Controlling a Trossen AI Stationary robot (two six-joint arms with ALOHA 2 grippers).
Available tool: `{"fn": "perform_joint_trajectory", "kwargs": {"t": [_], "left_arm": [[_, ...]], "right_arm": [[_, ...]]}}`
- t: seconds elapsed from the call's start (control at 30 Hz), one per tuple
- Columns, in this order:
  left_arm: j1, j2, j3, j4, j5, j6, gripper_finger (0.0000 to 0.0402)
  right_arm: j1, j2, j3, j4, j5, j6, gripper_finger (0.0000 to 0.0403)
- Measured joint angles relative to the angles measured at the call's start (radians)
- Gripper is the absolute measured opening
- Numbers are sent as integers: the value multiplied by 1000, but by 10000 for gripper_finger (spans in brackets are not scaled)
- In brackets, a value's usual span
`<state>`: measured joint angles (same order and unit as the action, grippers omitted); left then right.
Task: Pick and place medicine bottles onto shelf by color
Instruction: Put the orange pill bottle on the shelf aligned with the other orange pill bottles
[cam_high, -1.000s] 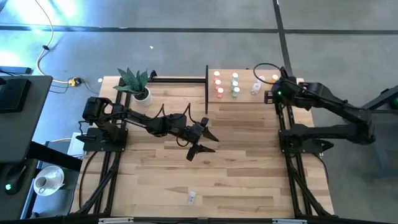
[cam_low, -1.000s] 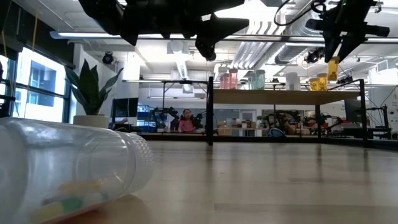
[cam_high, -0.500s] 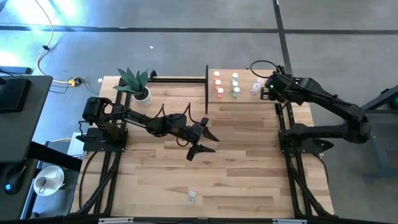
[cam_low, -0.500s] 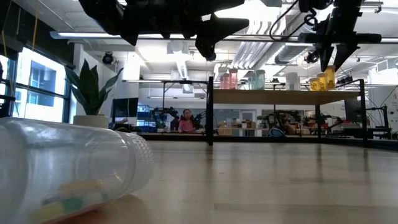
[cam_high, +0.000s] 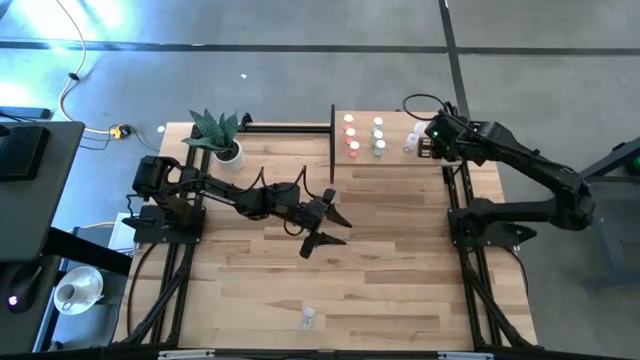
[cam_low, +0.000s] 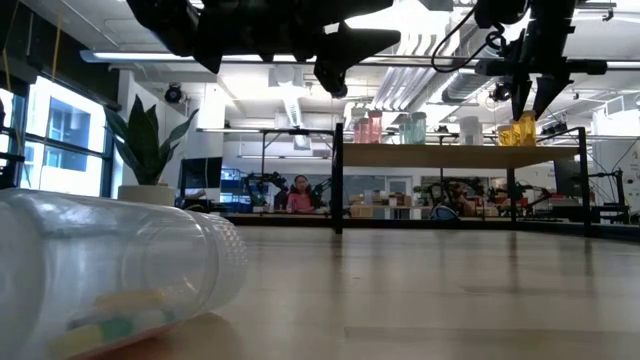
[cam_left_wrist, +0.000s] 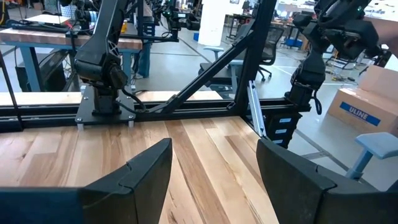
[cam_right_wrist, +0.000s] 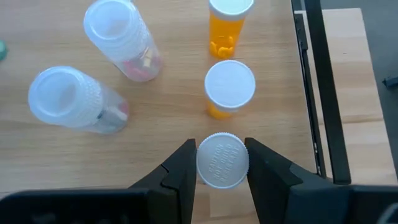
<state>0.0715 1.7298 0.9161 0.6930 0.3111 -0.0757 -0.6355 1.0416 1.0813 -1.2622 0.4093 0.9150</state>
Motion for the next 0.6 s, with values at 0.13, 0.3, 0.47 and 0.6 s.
{"fn": "perform_joint_trajectory", "kwargs": {"t": [0.13, 0.3, 0.47, 0.6], "left_arm": [[0, 0, 0, 0, 0, 0, 225], [0, 0, 0, 0, 0, 0, 225], [0, 0, 0, 0, 0, 0, 225], [0, 0, 0, 0, 0, 0, 225]], "right_arm": [[-2, 0, 0, 2, 8, 0, 108], [-1, 0, 0, 2, 9, -22, 108], [-1, 0, 0, 2, 9, -26, 126], [-1, 0, 0, 1, 10, -26, 140]]}}
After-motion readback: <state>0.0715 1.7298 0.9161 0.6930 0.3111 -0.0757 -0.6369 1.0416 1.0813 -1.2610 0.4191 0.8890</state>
